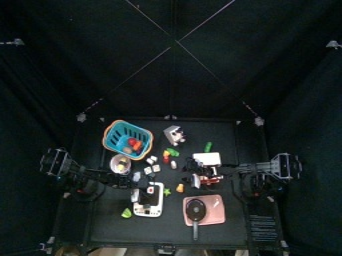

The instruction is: Place green sushi piece above stove

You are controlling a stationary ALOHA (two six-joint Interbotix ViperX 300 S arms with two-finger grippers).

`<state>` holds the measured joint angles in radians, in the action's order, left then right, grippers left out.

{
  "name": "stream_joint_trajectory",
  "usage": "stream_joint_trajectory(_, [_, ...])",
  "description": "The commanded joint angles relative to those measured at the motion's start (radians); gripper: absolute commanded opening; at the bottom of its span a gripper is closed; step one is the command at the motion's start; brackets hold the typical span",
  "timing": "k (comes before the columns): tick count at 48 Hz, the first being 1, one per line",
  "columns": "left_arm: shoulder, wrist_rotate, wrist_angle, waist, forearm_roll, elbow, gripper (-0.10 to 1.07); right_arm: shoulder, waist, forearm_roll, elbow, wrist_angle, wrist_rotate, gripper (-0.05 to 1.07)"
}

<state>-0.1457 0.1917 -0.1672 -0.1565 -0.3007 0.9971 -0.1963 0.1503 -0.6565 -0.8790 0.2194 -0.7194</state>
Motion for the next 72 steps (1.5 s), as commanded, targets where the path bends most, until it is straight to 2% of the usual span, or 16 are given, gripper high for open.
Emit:
stream_joint_trajectory(1, [-0.015, 0.002, -0.005, 0.003, 0.002, -0.018, 0.71, -0.014, 0.0, 0.0, 0.023, 0.003, 0.002, 0.83])
stream_joint_trajectory(12, [-0.06, 0.002, 0.006, 0.011, 0.002, 0.009, 0.71, -0.012, 0.0, 0.0, 0.023, 0.003, 0.002, 0.83])
stream_joint_trajectory(22, [-0.106, 0.003, 0.009, 0.097, 0.003, 0.064, 0.71, -0.011, 0.0, 0.0, 0.025, 0.003, 0.002, 0.83])
stream_joint_trajectory(31, [-0.103, 0.005, 0.009, 0.187, 0.018, 0.087, 0.71, -0.008, 0.002, 0.0, 0.026, 0.003, 0.002, 0.83])
stream_joint_trajectory(49, [-0.069, 0.002, 0.008, 0.215, 0.055, 0.097, 0.73, -0.002, 0.002, 0.0, 0.029, -0.002, 0.002, 0.83])
stream_joint_trajectory(63, [-0.069, 0.002, 0.008, 0.235, 0.054, 0.094, 0.89, -0.002, 0.002, 0.0, 0.029, -0.006, 0.002, 0.83])
stream_joint_trajectory(72, [-0.071, 0.002, 0.008, 0.235, 0.049, 0.087, 0.92, 0.0, 0.002, 0.0, 0.029, -0.006, 0.002, 0.83])
